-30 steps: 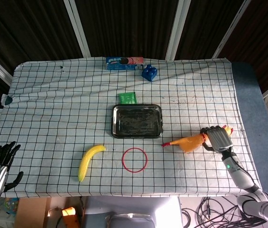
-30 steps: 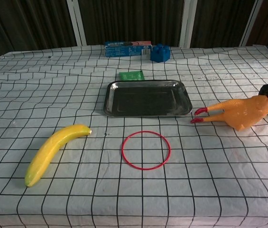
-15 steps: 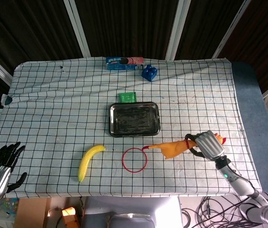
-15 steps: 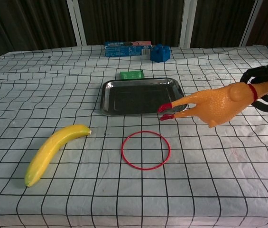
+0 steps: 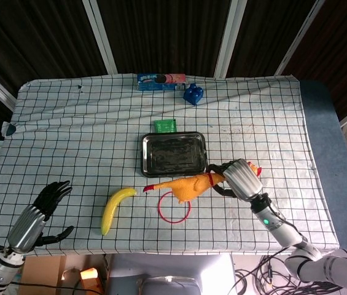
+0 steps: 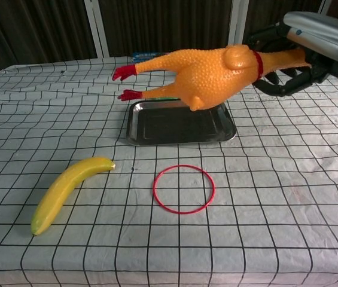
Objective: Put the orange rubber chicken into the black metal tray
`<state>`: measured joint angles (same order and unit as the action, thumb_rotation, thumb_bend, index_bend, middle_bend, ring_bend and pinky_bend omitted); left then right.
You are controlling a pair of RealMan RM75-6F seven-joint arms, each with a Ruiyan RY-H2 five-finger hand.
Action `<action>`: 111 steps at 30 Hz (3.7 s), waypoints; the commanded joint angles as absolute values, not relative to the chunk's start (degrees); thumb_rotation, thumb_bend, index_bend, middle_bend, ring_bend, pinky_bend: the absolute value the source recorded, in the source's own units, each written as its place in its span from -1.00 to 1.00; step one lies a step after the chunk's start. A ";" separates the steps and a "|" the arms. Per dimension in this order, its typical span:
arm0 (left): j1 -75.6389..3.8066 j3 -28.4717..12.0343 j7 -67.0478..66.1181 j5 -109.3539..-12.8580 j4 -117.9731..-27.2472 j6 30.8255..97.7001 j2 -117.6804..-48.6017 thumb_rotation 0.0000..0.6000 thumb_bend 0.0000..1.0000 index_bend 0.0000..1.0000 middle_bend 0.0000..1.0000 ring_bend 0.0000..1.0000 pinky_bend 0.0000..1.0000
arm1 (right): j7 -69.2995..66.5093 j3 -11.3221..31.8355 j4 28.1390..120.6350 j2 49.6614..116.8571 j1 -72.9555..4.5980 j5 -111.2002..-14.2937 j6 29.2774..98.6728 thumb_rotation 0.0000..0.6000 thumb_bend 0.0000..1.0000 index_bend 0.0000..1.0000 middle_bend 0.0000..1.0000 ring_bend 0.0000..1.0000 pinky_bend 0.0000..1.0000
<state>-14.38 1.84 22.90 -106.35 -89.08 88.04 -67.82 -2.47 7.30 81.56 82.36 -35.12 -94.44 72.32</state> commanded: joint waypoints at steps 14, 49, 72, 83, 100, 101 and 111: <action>-20.70 -5.02 25.20 -92.98 -95.43 79.81 -74.37 1.00 -0.54 -1.00 -1.00 -1.00 -0.92 | 18.14 17.07 90.38 86.86 -45.68 -76.25 58.43 1.00 -0.07 0.81 0.45 0.55 0.72; -27.47 -10.61 22.93 -81.70 -94.11 70.71 -82.67 1.00 -0.58 -1.00 -1.00 -1.00 -0.93 | 34.29 22.45 91.74 99.65 -57.20 -55.21 60.29 1.00 -0.06 0.83 0.46 0.57 0.73; -27.47 -13.30 16.28 -78.45 -91.38 76.08 -92.10 1.00 0.46 0.51 0.85 0.64 1.00 | 36.44 21.36 91.13 101.10 -58.97 -51.69 63.23 1.00 -0.07 0.83 0.46 0.57 0.73; -26.97 -13.12 13.29 -79.32 -90.39 77.92 -93.53 1.00 0.47 0.52 0.86 0.63 0.98 | 36.52 20.95 92.02 100.14 -58.97 -51.12 63.63 1.00 -0.07 0.83 0.46 0.57 0.73; -27.01 -11.56 10.83 -79.80 -91.88 75.18 -90.49 1.00 -0.49 -1.00 -1.00 -1.00 -0.63 | 37.04 20.28 92.47 98.88 -59.02 -50.70 64.30 1.00 -0.07 0.83 0.46 0.57 0.73; -26.99 -11.62 10.99 -79.78 -91.85 75.22 -90.55 1.00 -0.49 -1.00 -1.00 -1.00 -0.63 | 36.99 20.27 92.47 98.87 -59.03 -50.68 64.30 1.00 -0.07 0.83 0.46 0.57 0.74; -26.79 -12.02 12.38 -79.21 -93.55 74.85 -90.01 1.00 -0.43 -0.64 -0.54 -0.63 -0.09 | 36.90 20.13 92.13 98.76 -59.08 -50.68 64.58 1.00 -0.07 0.83 0.46 0.57 0.74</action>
<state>-26.83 -11.93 12.32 -79.22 -93.57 74.73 -89.93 36.94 20.12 92.13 98.76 -59.08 -50.68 64.58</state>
